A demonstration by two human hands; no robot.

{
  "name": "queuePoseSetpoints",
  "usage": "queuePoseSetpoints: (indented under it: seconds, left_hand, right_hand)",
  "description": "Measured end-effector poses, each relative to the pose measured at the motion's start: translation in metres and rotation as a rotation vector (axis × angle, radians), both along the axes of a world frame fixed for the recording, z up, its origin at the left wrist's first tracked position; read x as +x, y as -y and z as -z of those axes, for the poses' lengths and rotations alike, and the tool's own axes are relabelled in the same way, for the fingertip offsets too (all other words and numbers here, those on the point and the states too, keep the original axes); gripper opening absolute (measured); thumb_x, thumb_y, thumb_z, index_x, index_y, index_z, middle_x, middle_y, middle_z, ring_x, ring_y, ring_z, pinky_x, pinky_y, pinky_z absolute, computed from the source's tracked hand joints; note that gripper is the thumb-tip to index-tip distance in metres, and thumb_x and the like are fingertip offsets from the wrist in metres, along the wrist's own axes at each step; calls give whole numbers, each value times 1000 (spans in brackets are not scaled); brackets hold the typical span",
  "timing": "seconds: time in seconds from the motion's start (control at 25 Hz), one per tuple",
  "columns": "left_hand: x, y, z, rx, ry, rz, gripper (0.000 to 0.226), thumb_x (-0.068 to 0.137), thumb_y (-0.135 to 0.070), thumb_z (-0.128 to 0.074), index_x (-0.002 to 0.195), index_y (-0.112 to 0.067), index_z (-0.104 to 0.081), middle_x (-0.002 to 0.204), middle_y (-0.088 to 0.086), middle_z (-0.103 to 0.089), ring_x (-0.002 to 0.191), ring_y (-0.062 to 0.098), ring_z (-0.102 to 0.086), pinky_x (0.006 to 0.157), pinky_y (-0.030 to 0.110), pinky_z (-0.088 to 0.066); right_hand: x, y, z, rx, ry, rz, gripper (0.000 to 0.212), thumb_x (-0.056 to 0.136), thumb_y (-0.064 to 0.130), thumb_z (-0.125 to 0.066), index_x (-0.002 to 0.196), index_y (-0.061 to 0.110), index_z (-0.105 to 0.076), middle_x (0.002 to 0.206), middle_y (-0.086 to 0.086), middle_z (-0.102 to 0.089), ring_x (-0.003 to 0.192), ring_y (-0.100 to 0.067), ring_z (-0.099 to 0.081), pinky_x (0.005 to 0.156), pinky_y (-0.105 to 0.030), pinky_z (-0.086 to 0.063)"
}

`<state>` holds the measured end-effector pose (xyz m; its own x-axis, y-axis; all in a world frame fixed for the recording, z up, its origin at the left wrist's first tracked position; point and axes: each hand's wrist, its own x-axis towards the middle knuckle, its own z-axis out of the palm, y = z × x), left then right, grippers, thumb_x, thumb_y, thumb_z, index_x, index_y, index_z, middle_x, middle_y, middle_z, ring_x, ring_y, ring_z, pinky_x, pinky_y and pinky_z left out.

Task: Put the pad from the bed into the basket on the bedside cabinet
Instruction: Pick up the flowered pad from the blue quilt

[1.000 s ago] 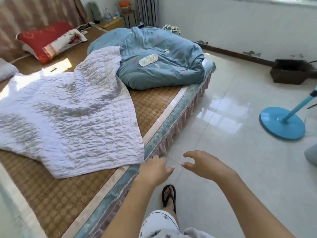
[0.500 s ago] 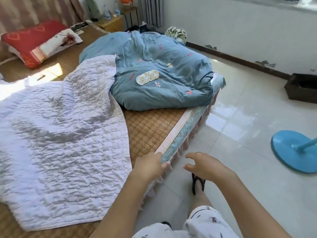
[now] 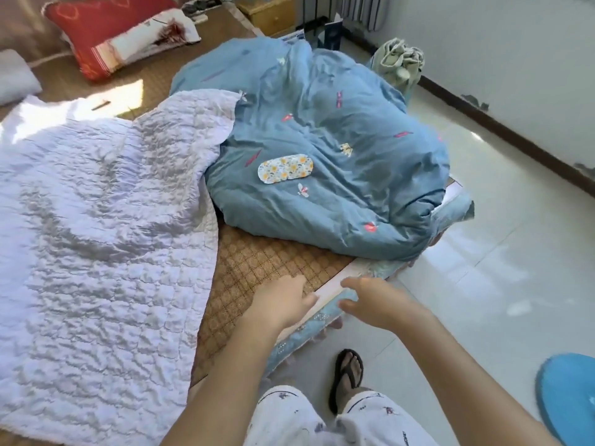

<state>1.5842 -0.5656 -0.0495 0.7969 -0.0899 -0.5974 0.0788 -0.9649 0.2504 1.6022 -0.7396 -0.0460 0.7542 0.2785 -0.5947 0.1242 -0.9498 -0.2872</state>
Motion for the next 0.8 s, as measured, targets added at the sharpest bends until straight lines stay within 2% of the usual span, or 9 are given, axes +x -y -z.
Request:
queuePoseSetpoints:
  seconds: [0.16,0.28,0.4,0.56,0.68,0.8]
  left_hand:
    - [65,7,8,38,-39,-62,49,93,-52,-34,124,-17,-48,127,7,-56,110,27,-57,88,42,-44]
    - [122,-4,26,43,-69,-92,51,94,-51,-34,129,-17,-46,130,7,-54,113,26,-57,91,42,-45]
    - [191,-23,58,32,-61,-106,48,94,-48,-35,127,-16,-48,127,8,-55,115,27,-55,93,43,-45]
    - [283,-47,102,21,-3,-103,44,95,-41,-39,125,-12,-48,128,12,-52,117,30,-51,94,45,-43]
    - [349,-68,138,6,107,-116,52,94,-37,-46,139,-13,-35,141,13,-40,128,31,-41,103,44,-39]
    - [405,-84,172,51,186,-92,72,89,-36,-56,147,-15,-19,152,15,-28,139,32,-28,115,44,-26]
  right_hand:
    - [78,12,9,-8,-11,-58,42,90,44,-46,125,22,-50,125,-3,-56,114,-25,-53,90,-40,-46]
    - [138,4,21,-19,-52,-100,46,91,45,-44,133,25,-42,129,-3,-53,118,-25,-51,92,-39,-44]
    - [199,-10,45,-51,-62,-88,45,91,45,-44,130,23,-44,129,-6,-55,116,-27,-53,89,-39,-45]
    - [268,-31,69,-77,-94,-65,47,91,45,-44,133,23,-42,135,-6,-52,120,-28,-51,95,-42,-45]
    - [310,-49,86,-71,-112,-71,49,92,46,-42,136,25,-39,138,-5,-50,123,-27,-49,97,-41,-44]
    - [338,-63,103,-66,-138,-76,49,93,45,-41,136,23,-38,137,-5,-50,123,-26,-49,98,-41,-44]
